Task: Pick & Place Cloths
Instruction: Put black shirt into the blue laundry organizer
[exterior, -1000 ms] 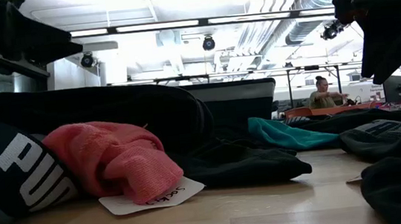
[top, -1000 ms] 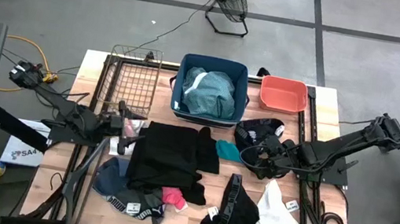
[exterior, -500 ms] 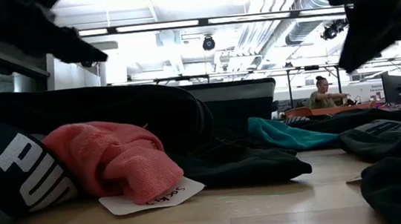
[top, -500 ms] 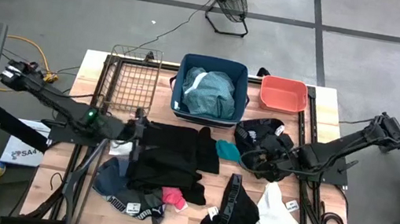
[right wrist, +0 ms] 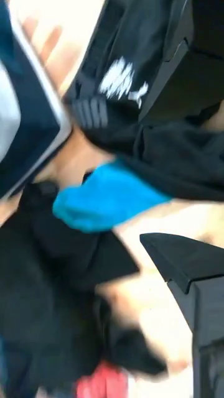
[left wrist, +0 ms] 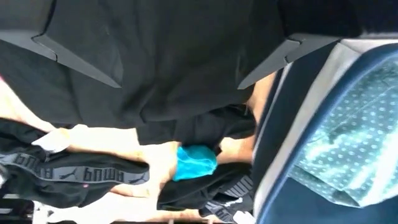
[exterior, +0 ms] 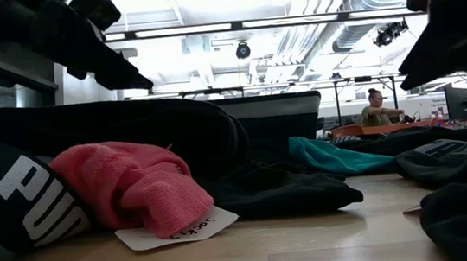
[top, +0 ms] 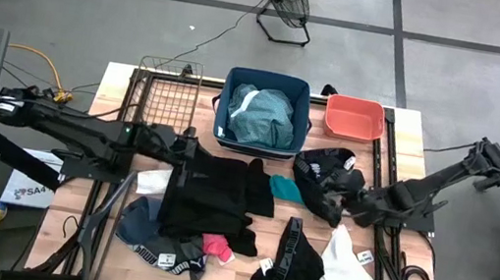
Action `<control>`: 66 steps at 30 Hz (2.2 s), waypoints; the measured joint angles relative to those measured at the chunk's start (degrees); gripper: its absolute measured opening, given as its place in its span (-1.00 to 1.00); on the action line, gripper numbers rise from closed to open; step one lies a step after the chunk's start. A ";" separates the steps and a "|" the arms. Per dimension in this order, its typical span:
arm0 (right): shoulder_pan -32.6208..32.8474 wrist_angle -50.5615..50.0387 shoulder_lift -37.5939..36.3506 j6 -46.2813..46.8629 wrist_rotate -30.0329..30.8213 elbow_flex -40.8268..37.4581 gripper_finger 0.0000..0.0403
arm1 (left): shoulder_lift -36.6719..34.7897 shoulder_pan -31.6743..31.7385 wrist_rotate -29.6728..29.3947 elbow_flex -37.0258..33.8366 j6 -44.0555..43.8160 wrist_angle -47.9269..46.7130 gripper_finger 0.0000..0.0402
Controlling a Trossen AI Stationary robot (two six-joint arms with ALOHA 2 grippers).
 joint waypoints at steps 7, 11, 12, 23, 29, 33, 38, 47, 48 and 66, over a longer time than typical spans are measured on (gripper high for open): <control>-0.15 12.61 -12.72 -14.49 -4.24 -10.75 0.42 | 1.35 1.87 3.04 0.31 -0.89 -0.34 0.50; -0.83 12.74 -17.62 -19.74 -4.34 -12.43 0.42 | 4.51 1.80 3.15 2.96 -0.91 -2.94 0.50; -1.08 12.80 -18.64 -20.93 -4.38 -12.60 0.42 | 5.51 1.80 3.15 3.67 -0.91 -3.80 0.50; -8.40 13.74 -25.69 -31.75 -13.58 -12.61 0.42 | 13.09 1.80 3.15 10.79 2.50 -7.51 0.50; -15.56 16.06 -26.77 -34.80 -20.68 -13.84 0.42 | 13.88 1.82 2.13 11.67 2.19 -10.93 0.50; -20.40 19.81 -26.73 -34.35 -26.54 -16.58 0.42 | 13.88 1.82 1.80 11.65 0.27 -13.02 0.50; -24.93 27.21 -26.71 -34.58 -31.90 -20.70 0.42 | 13.92 1.80 1.08 11.65 -0.98 -16.08 0.50; -28.74 28.07 -26.64 -32.17 -32.57 -21.55 0.42 | 15.64 1.27 6.99 11.58 2.33 -17.54 0.50; -28.74 28.07 -26.64 -31.45 -32.17 -21.57 0.42 | 16.08 1.25 7.09 11.62 2.52 -17.14 0.50; -28.70 26.99 -26.59 -29.38 -31.39 -21.61 0.42 | 27.24 1.36 1.69 11.65 1.63 -21.35 0.75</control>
